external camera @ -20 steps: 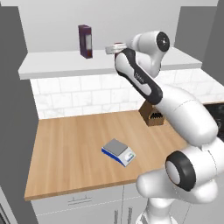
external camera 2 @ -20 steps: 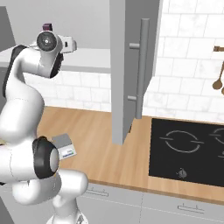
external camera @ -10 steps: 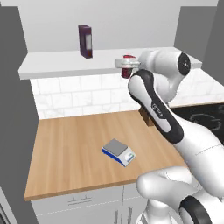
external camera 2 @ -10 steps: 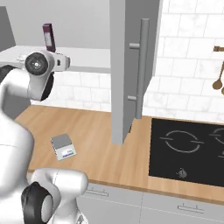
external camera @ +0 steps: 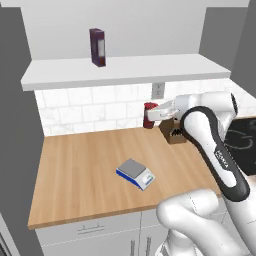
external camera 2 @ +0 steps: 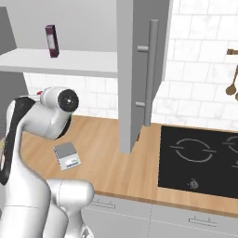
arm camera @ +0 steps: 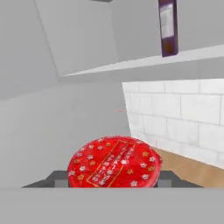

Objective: Pick the yogurt and place it on the digital scale for weighing, and close the cabinet.

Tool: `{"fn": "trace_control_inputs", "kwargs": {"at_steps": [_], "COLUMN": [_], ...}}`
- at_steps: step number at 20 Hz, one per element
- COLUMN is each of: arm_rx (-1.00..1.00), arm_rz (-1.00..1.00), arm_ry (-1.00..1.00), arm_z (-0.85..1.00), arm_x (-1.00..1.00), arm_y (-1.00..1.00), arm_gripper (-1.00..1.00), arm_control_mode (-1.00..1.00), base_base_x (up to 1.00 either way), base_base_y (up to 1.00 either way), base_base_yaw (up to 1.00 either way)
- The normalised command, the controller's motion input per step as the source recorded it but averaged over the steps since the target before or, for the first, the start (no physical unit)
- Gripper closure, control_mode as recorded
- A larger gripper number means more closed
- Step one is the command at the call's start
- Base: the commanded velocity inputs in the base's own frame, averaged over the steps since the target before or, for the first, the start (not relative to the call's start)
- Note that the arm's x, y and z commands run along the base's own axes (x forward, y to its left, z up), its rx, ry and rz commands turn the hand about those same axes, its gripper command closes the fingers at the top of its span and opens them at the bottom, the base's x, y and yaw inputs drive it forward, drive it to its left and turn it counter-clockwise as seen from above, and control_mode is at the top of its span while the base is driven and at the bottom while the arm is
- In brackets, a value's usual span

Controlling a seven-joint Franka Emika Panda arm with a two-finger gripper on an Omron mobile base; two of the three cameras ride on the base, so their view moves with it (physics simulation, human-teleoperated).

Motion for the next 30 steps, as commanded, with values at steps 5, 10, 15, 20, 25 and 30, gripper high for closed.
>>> {"fn": "trace_control_inputs", "kwargs": {"at_steps": [5,10,15,20,25,30], "arm_rx": [0.0,0.0,-0.07,-0.11,-0.02,0.0], "arm_rz": [0.51,0.41,0.18,0.06,0.04,0.01], "arm_ry": [0.2,0.15,-0.03,-0.09,-0.05,-0.12], "arm_z": [-0.95,-0.82,-0.67,-0.76,-0.46,-0.37], "arm_x": [0.69,0.7,0.48,0.37,0.14,0.01], "arm_y": [0.0,0.0,0.13,0.18,0.0,0.07], "arm_gripper": [1.0,1.0,1.0,1.0,1.0,1.0], "arm_control_mode": [-1.0,-1.0,-1.0,-1.0,-1.0,-1.0], "base_base_x": [0.0,0.0,0.0,0.0,0.0,0.0], "base_base_y": [0.0,0.0,0.0,0.0,0.0,0.0], "base_base_yaw": [0.0,0.0,0.0,0.0,0.0,0.0]}}
